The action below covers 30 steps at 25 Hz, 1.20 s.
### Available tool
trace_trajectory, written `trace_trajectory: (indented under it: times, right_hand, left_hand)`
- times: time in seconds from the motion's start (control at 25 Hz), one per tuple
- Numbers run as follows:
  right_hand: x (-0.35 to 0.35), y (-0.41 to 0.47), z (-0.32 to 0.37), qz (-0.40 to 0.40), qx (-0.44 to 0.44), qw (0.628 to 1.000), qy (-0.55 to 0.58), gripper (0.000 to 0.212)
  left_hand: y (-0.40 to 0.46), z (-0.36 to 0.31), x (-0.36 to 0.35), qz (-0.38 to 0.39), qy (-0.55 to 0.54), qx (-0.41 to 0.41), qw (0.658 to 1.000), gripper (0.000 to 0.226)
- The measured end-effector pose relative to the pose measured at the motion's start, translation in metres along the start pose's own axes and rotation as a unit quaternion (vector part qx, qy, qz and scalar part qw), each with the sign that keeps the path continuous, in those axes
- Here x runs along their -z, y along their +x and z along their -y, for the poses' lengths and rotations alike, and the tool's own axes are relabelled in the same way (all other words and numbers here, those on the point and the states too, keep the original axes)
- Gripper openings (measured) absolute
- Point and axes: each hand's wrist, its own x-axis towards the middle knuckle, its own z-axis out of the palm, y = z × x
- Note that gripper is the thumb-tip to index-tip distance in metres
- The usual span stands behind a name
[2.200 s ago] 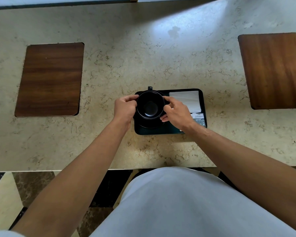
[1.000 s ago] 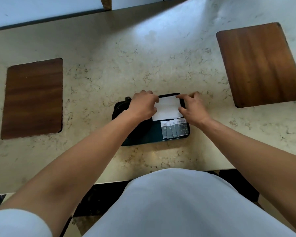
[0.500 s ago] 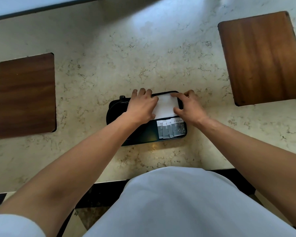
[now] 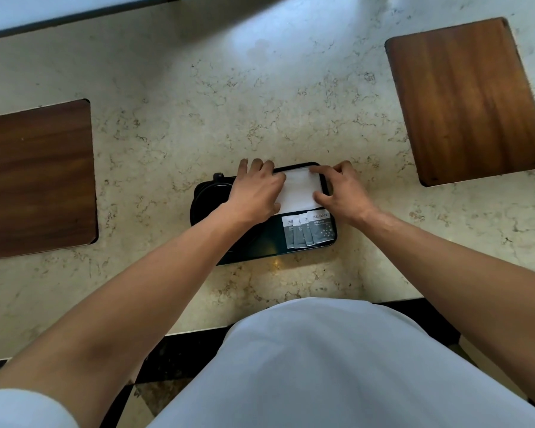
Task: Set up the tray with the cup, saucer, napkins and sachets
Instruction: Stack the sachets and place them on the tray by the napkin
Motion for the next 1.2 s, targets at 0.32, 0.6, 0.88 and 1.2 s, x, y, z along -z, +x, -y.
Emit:
trace_trajectory:
  times: [0.32,0.6,0.88,1.2]
  right_hand:
    - [-0.006,-0.032,-0.012,-0.05,0.023,0.998,0.025,0.049]
    - [-0.02,-0.063,0.001,-0.079,0.087,0.993,-0.009,0.041]
    - [-0.029,-0.083,0.0,-0.04,0.087,0.995,-0.034,0.037]
    - [-0.034,-0.087,0.006,-0.03,0.077,0.996,-0.043,0.04]
  left_hand:
    - [-0.021,-0.016,0.001,-0.108,-0.132,-0.007,0.985,0.033]
    - [-0.054,-0.05,-0.02,-0.101,-0.216,-0.021,0.971,0.033]
    - [-0.077,-0.069,-0.044,-0.084,-0.196,-0.018,0.977,0.025]
    - [-0.084,-0.067,-0.059,-0.08,-0.173,-0.024,0.981,0.028]
